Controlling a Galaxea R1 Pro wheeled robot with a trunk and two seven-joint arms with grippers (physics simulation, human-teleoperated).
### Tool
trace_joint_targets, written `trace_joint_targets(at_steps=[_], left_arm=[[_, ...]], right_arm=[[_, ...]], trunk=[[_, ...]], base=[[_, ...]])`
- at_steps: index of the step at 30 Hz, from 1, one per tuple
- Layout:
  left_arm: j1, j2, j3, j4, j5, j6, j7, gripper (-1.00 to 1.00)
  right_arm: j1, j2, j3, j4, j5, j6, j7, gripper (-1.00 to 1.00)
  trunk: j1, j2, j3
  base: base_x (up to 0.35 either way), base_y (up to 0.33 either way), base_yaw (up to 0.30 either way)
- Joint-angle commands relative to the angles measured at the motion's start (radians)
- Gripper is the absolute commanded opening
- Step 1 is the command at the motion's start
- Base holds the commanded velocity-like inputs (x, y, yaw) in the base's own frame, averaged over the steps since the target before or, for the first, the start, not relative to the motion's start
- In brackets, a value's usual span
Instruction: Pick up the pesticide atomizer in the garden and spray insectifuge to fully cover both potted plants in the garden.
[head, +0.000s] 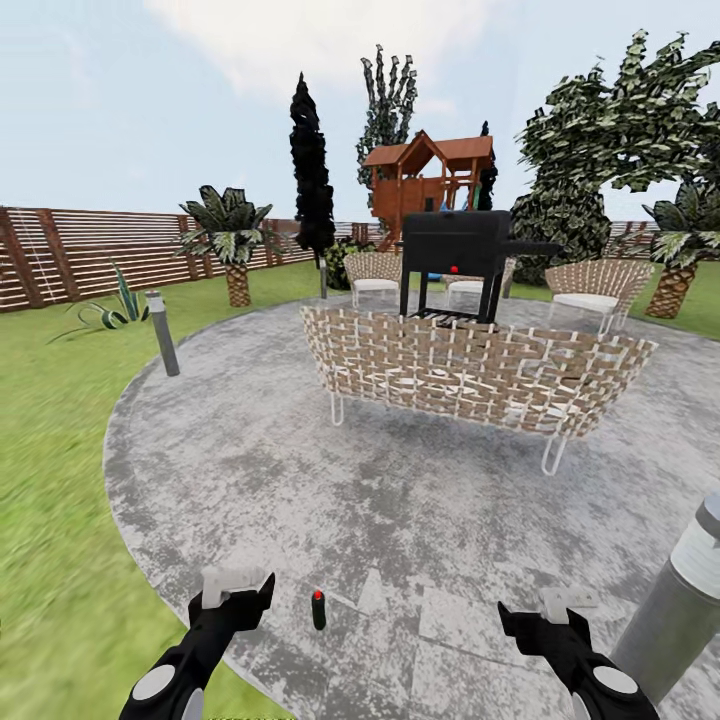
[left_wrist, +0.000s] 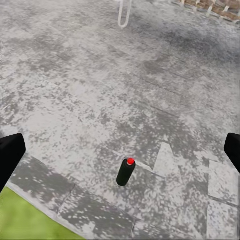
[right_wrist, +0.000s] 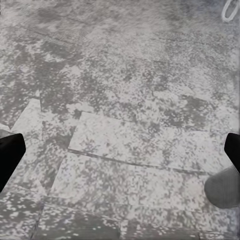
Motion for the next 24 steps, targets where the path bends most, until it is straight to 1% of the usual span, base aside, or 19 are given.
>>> trace_joint_targets(at_steps=[1, 8, 10, 11, 15, 19, 24], left_arm=[[0.0, -0.001, 0.001, -0.002, 0.006, 0.006, 0.0, 1.0], [0.0, -0.001, 0.001, -0.002, 0.01, 0.006, 0.0, 1.0], [0.0, -0.001, 0.001, -0.002, 0.027, 0.005, 0.0, 1.0], [0.0, -0.001, 0.001, -0.002, 0.046, 0.004, 0.0, 1.0], [0.0, -0.001, 0.001, -0.002, 0.078, 0.003, 0.002, 1.0], [0.0, -0.001, 0.001, -0.002, 0.083, 0.003, 0.002, 1.0], [0.0, -0.001, 0.001, -0.002, 0.085, 0.003, 0.002, 1.0]], right_arm=[[0.0, 0.0, 0.0, -0.001, 0.0, 0.005, 0.001, 1.0], [0.0, 0.0, 0.0, -0.001, 0.0, 0.005, 0.001, 1.0], [0.0, 0.0, 0.0, -0.001, 0.0, 0.005, 0.001, 1.0], [0.0, 0.0, 0.0, -0.001, 0.0, 0.005, 0.001, 1.0], [0.0, -0.001, 0.0, 0.0, 0.0, 0.005, 0.001, 1.0], [0.0, 0.0, 0.0, 0.0, 0.0, 0.005, 0.0, 1.0], [0.0, 0.0, 0.0, 0.0, 0.0, 0.005, 0.001, 1.0]], trunk=[[0.0, 0.0, -0.001], [0.0, 0.0, -0.001], [0.0, 0.0, -0.001], [0.0, 0.0, -0.001], [0.0, 0.0, -0.001], [0.0, 0.0, -0.001], [0.0, 0.0, -0.001]], base=[[0.0, -0.222, 0.192], [0.0, -0.068, 0.195], [0.0, -0.009, 0.051], [0.0, -0.004, 0.02], [0.0, -0.002, 0.009], [0.0, 0.0, 0.065], [0.0, 0.0, 0.224]])
